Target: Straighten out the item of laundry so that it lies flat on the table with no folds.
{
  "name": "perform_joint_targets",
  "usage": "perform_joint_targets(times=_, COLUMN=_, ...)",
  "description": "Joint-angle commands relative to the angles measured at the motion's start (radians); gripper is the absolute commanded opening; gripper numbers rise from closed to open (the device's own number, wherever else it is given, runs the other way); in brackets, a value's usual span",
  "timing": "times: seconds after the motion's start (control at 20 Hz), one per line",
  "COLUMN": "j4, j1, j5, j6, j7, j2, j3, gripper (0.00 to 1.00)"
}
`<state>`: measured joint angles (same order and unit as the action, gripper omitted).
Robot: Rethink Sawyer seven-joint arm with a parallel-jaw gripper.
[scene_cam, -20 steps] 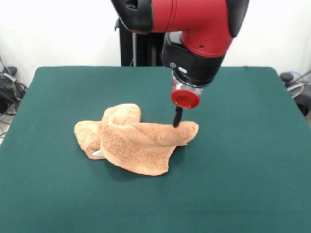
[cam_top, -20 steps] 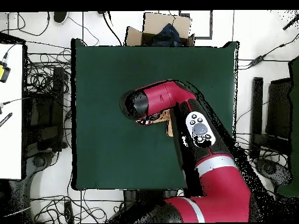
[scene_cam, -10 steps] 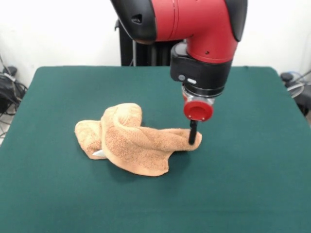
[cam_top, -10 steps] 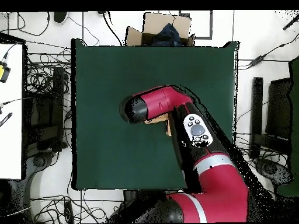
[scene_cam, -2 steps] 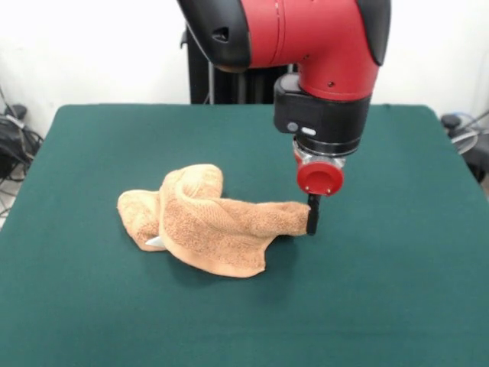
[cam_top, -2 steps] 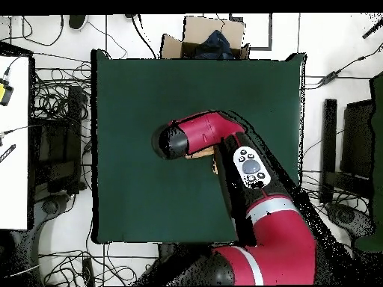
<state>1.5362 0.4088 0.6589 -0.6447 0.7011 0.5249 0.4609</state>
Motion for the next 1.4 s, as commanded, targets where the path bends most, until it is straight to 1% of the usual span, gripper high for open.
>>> perform_joint_targets(times=0.05, j4=0.047, j1=-0.018, j5=0.104, j6=0.049, j7=-0.022, j2=-0.044, j3=0.009, gripper=1.00)
perform_joint_targets(times=0.15, j4=0.054, j1=-0.011, j5=0.109, j6=0.047, j7=-0.034, j2=-0.042, j3=0.009, gripper=1.00)
perform_joint_targets(times=0.4, j4=0.029, j1=-0.018, j5=0.155, j6=0.014, j7=-0.057, j2=-0.045, j3=-0.017, gripper=1.00)
perform_joint_targets(times=0.7, j4=0.018, j1=-0.002, j5=0.197, j6=-0.035, j7=-0.093, j2=-0.015, j3=-0.025, gripper=1.00)
perform_joint_targets(times=1.15, j4=0.001, j1=-0.008, j5=0.254, j6=-0.071, j7=-0.103, j2=-0.016, j3=-0.051, gripper=1.00)
perform_joint_targets(times=1.25, j4=-0.003, j1=-0.026, j5=0.276, j6=-0.055, j7=-0.073, j2=-0.020, j3=-0.063, gripper=1.00)
perform_joint_targets(times=1.35, j4=0.010, j1=-0.041, j5=0.272, j6=-0.082, j7=-0.057, j2=0.021, j3=-0.073, gripper=1.00)
perform_joint_targets(times=1.4, j4=0.023, j1=-0.030, j5=0.251, j6=-0.114, j7=-0.083, j2=0.054, j3=-0.063, gripper=1.00)
